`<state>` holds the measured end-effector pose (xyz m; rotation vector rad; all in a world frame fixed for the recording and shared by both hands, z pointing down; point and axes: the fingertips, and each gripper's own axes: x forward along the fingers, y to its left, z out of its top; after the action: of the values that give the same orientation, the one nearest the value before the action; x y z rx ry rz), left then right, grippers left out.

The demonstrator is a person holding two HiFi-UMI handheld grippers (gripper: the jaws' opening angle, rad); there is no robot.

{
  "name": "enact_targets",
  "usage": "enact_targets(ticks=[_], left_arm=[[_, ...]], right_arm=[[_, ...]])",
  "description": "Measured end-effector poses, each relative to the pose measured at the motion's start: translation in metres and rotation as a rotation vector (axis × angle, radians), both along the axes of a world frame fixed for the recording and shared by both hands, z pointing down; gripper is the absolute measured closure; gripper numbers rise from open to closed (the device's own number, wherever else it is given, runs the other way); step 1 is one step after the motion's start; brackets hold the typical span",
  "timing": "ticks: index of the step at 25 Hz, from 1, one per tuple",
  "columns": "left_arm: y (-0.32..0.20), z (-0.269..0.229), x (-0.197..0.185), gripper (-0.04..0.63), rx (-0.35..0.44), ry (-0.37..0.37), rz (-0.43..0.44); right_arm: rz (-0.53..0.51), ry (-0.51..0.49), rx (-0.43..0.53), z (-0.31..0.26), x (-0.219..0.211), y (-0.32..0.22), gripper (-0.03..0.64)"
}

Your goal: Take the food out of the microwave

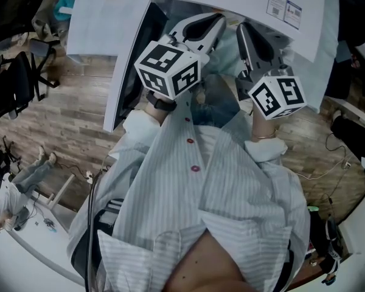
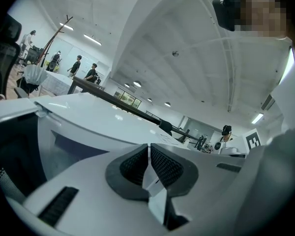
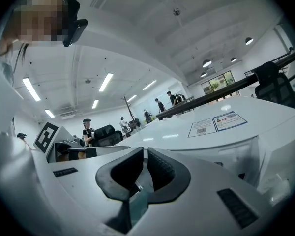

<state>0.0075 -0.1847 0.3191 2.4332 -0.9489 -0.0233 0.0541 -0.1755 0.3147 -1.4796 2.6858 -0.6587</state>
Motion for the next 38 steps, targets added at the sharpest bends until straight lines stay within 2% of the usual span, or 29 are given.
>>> enact_targets(ticks=[6,10,16,23,31,38], left_arm=[[0.003,0.019,-0.005,0.581,-0.047,0.011,0.000],[0.005,0.034,-0.007,0.536,-0.090,0.020,-0.005],[0.004,0.054,-0.007,0.498,-0.148,0.031,-0.013],[0.000,0.080,-0.010,0.471,-0.239,0.071,-0.048],[-0.003,0.118,-0.015,0.466,-0.351,0.103,-0.107],[-0.003,0.150,-0.009,0.465,-0.449,0.127,-0.119]], right_arm=[[0.016,-0.007,-0.045,0.017,-0.002,0.003,0.581],[0.034,-0.015,-0.079,0.029,0.001,0.007,0.580],[0.051,-0.050,-0.132,0.047,0.005,0.007,0.513],[0.103,-0.113,-0.202,0.076,0.013,0.005,0.500],[0.146,-0.181,-0.299,0.115,0.016,0.003,0.489],[0.174,-0.235,-0.385,0.148,0.016,0.000,0.489]])
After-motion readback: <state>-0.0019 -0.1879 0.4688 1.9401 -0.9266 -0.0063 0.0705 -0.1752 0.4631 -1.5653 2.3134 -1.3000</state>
